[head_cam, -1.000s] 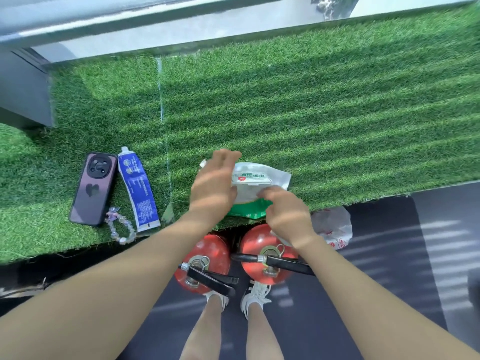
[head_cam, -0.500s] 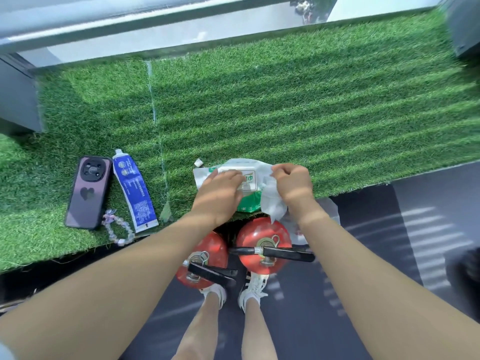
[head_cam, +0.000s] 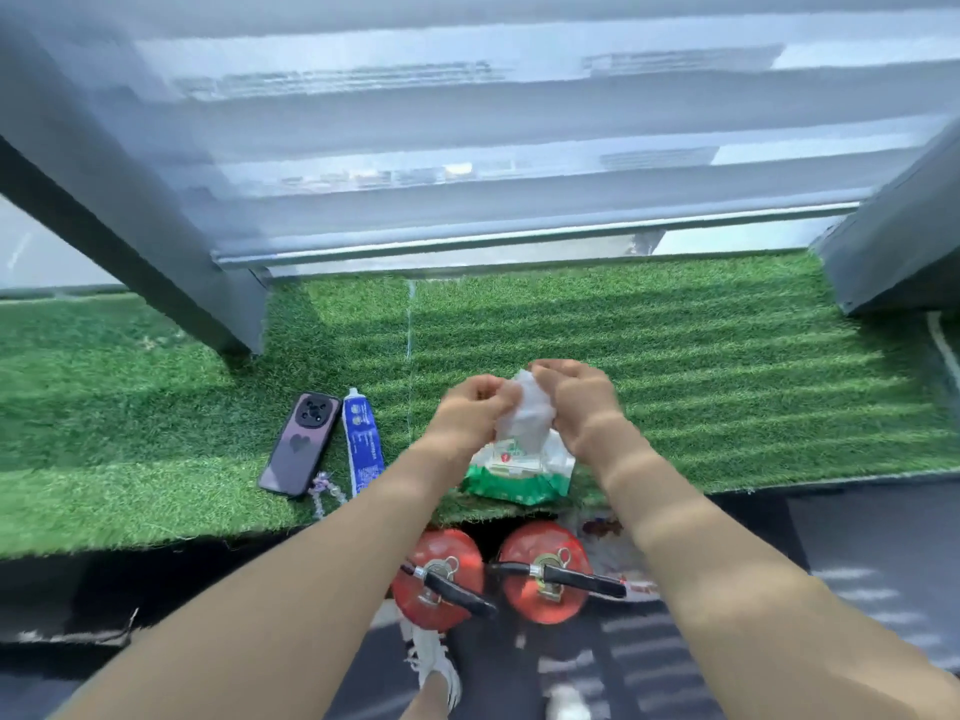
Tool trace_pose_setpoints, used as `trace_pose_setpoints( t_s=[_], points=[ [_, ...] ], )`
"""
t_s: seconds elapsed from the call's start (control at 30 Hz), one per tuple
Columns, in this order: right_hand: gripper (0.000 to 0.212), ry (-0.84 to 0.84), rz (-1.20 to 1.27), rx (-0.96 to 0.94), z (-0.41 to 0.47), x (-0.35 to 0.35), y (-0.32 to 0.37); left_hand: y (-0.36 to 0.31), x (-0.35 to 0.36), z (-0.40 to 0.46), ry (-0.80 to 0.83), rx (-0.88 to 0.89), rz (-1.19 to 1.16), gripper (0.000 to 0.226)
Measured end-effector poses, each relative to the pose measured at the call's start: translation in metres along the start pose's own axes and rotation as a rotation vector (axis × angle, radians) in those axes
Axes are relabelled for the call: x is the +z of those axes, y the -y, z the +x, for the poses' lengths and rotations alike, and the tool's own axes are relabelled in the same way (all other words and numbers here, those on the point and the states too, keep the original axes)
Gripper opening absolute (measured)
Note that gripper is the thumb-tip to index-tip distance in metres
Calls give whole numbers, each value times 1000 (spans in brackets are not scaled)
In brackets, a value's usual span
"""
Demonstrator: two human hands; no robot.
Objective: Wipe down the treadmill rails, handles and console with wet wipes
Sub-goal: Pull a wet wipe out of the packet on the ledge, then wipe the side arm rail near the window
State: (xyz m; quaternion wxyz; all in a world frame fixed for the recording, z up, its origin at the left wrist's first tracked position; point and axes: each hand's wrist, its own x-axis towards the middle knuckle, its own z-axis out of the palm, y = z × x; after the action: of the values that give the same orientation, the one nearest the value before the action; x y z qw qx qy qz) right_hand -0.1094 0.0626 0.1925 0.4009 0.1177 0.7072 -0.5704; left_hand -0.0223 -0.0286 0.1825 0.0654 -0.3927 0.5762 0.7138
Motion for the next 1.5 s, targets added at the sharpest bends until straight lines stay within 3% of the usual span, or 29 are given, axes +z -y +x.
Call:
trace_pose_setpoints(
  t_s=[0.2, 0.33, 0.43, 0.5, 0.63, 0.7, 0.83, 0.93, 1.07, 1.17, 1.27, 1.33, 1.43, 1.5],
  points=[
    [16, 508, -132, 30, -87, 3, 24, -20, -11, -101, -381, 222, 74, 6],
    [30, 811, -293, -125, -154, -3, 21, -1, -8, -182, -620, 347, 63, 8],
    [21, 904, -537, -252, -209, -1, 14, 16, -8, -244, -796, 347, -69, 15],
    [27, 939, -683, -325, -247, 4, 8, 24, -12, -290, -883, 343, -163, 18],
    [13, 1034, -810, -411, -325, 21, -5, 37, -19, -391, -1017, 394, -50, 15],
    [21, 1071, -862, -483, -359, 31, -10, 46, -22, -439, -1085, 428, 46, 15],
    [7, 1161, -704, -522, -427, 43, -23, 70, -33, -522, -1161, 485, 85, 20],
    [17, 1293, -603, -420, -476, 53, -46, 90, -34, -576, -1219, 496, 118, 20],
    [11, 1404, -791, -330, -535, 63, -95, 136, -35, -651, -1338, 465, 176, 16],
    [9, 1473, -880, -258, -579, 65, -146, 182, -38, -707, -1296, 441, 186, 18],
    [9, 1433, -797, -293, -626, 72, -198, 224, -42, -761, -1269, 400, 84, 20],
    [12, 1446, -722, -310, -654, 78, -228, 252, -49, -792, -1208, 398, -42, 30],
    [20, 1492, -687, -337, -690, 80, -268, 288, -50, -831, -1175, 408, -109, 66],
    [16, 1503, -641, -364, -709, 77, -286, 303, -49, -849, -1208, 374, -140, 61]
  ],
)
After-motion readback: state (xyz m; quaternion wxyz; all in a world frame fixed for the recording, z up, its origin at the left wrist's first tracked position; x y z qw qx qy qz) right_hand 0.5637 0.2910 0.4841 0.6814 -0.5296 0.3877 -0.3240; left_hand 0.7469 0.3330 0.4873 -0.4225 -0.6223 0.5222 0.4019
